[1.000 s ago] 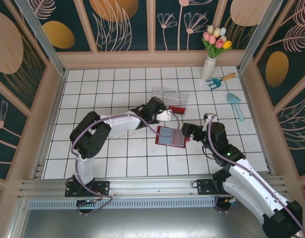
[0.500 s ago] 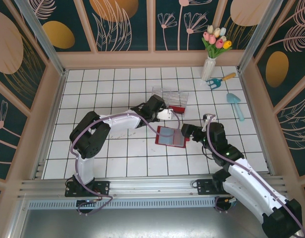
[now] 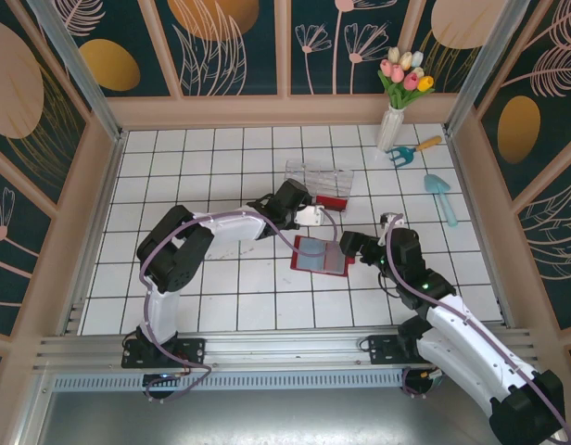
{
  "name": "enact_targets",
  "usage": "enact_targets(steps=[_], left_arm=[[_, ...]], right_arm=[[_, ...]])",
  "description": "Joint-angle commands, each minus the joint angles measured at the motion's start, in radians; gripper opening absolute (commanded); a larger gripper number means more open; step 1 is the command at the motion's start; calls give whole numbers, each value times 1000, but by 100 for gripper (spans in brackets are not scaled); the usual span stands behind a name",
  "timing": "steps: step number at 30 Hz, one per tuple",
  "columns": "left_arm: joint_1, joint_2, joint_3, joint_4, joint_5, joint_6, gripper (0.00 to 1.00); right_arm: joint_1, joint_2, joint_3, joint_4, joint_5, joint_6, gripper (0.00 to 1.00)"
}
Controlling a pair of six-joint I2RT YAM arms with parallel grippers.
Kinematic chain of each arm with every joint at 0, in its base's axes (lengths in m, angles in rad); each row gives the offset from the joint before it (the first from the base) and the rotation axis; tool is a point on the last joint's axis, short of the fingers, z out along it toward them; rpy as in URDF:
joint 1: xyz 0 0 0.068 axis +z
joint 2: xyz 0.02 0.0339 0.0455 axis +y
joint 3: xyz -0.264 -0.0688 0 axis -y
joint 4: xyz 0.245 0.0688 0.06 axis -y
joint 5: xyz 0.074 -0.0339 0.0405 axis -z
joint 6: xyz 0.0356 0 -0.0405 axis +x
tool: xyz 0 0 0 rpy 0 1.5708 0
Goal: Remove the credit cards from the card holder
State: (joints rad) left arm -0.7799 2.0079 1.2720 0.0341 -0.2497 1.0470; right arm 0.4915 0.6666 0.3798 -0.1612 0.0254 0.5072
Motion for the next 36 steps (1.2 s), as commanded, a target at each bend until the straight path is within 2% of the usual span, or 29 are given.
enact_targets(steps=[1,10,18,22,27,30,36], left_arm=[[18,20,9,21,12,8,0],[20,16,22,9,12,-22,0],[8,-144,-15,-39,37,-134,0],[-9,-240,-97,-19,30,-173,0],[-23,-320,-149,-30,19,-219,0],[-31,-357,-172,-34,26,-237,0],[-37,-408,-213,-16,36,-245,0]], right_arm=[[-6,-1,-8,14,-6,14,99],[-9,6,-10,20,-5,13,99],[-32,60,37,41,8,14,96],[-92,205,119,89,20,35,81],[-185,475,257,192,-6,40,54],[-209,648,384,205,-32,18,42],[-215,871,591,163,6,-11,43]])
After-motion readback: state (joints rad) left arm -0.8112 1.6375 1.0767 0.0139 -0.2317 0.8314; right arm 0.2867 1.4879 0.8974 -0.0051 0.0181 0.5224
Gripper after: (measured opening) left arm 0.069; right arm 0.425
